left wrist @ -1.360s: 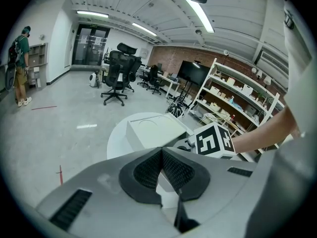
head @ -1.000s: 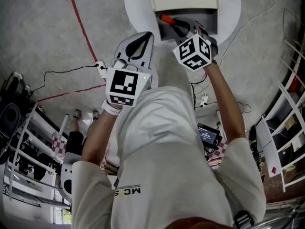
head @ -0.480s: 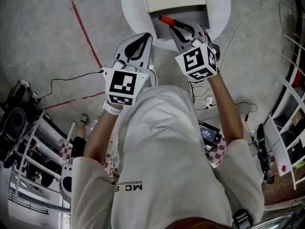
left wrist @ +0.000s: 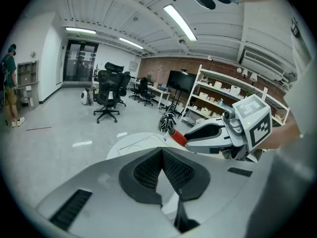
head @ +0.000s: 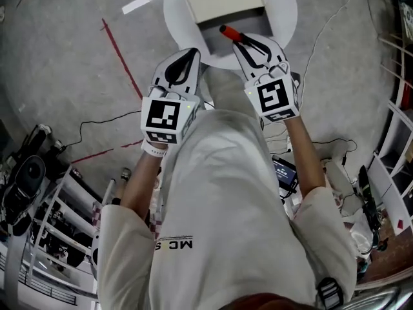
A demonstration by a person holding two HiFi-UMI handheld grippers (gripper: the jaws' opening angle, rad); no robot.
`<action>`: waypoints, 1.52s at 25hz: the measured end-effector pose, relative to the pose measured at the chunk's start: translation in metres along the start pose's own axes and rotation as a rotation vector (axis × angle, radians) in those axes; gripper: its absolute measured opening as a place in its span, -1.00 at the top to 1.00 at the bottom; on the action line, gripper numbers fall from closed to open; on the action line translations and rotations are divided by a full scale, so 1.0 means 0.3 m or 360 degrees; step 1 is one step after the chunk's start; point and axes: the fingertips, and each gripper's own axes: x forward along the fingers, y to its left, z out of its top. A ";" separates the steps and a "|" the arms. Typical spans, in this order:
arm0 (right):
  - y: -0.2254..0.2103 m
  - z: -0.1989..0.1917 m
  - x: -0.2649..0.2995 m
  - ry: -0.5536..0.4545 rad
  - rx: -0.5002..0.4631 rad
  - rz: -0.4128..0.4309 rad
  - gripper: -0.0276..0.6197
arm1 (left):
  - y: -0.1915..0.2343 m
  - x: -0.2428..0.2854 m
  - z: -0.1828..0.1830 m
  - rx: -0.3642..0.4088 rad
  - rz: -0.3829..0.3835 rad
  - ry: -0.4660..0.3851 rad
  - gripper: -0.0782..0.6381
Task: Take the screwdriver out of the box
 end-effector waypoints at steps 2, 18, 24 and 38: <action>-0.001 0.022 -0.053 -0.0050 0.0034 -0.0044 0.49 | -0.014 -0.022 0.019 0.0005 0.0007 -0.0029 0.77; -0.027 0.129 -0.428 -0.0454 0.0317 -0.0410 0.49 | -0.090 -0.217 0.187 0.0047 0.0030 -0.0313 0.77; -0.025 0.146 -0.487 -0.0514 0.0394 -0.0471 0.49 | -0.080 -0.253 0.222 0.0041 0.0024 -0.0374 0.77; -0.001 0.166 -0.515 -0.0598 0.0458 -0.0466 0.49 | -0.110 -0.269 0.209 0.0047 -0.0008 -0.0400 0.77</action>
